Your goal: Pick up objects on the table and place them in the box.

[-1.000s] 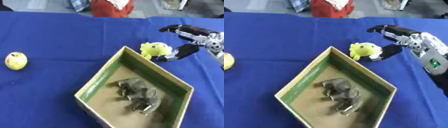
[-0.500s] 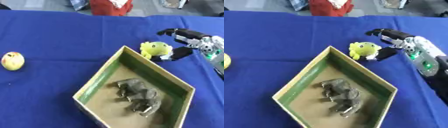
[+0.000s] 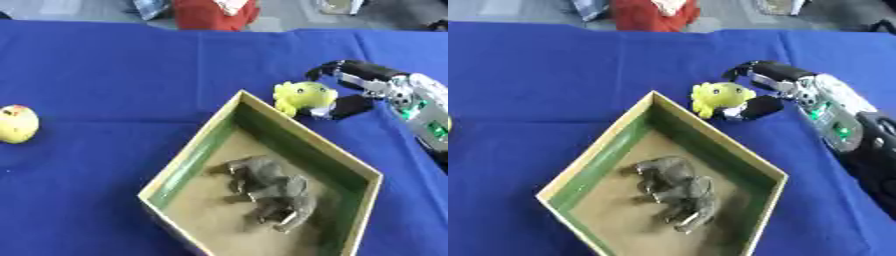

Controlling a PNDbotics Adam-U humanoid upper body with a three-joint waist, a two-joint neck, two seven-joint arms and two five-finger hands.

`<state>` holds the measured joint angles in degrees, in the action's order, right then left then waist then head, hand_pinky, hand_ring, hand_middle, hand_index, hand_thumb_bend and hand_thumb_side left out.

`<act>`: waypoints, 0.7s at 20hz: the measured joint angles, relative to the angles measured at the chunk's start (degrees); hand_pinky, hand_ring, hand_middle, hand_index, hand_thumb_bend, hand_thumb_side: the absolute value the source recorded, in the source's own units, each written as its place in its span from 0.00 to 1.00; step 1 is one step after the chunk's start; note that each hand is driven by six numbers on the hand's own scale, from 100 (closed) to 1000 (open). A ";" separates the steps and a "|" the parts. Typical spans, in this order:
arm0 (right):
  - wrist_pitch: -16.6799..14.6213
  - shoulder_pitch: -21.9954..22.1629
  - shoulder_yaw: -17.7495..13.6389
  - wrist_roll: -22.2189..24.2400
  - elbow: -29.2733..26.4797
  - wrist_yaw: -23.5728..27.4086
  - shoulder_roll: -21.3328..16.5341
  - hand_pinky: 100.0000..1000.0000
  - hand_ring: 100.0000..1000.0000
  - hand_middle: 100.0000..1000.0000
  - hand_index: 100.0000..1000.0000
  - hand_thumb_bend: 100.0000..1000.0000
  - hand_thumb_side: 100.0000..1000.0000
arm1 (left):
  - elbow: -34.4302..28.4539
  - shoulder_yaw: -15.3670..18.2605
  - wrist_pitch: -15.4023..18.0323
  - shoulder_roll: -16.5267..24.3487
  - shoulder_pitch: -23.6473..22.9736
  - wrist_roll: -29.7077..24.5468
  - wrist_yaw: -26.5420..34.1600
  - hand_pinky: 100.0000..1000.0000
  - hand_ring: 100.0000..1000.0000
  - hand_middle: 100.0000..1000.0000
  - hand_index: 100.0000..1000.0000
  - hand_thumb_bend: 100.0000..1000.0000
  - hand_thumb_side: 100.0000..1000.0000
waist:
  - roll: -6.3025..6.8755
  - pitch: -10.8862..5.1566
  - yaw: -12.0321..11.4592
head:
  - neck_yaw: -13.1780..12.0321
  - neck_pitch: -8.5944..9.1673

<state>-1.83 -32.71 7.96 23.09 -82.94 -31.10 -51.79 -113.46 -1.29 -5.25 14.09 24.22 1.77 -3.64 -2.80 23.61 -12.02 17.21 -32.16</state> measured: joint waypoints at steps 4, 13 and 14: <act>-0.09 0.01 0.23 -0.06 -0.02 0.30 0.13 0.97 0.94 0.70 0.84 0.09 0.61 | 0.00 0.00 -0.03 -0.01 0.00 -0.18 0.00 0.56 0.57 0.65 0.81 0.00 1.00 | -0.17 0.00 -0.12 | 0.00 0.03; -0.79 0.47 0.53 1.65 0.12 -0.71 0.15 0.98 0.95 0.81 0.92 0.07 0.49 | 0.00 0.01 -0.17 -0.50 0.07 -0.35 -0.12 0.55 0.57 0.64 0.81 0.00 1.00 | -0.47 0.14 -0.64 | 0.09 0.53; -0.84 0.48 0.53 2.05 0.30 -1.12 0.16 0.98 0.95 0.77 0.90 0.08 0.50 | 0.00 0.01 -0.18 -0.50 0.08 -0.35 -0.12 0.55 0.57 0.64 0.81 0.00 1.00 | -0.46 0.22 -0.71 | 0.12 0.56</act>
<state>-2.66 -32.22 8.50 25.13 -82.64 -32.23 -51.63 -113.46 -1.28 -5.43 13.58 24.30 1.42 -3.76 -3.26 23.83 -12.73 17.33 -31.60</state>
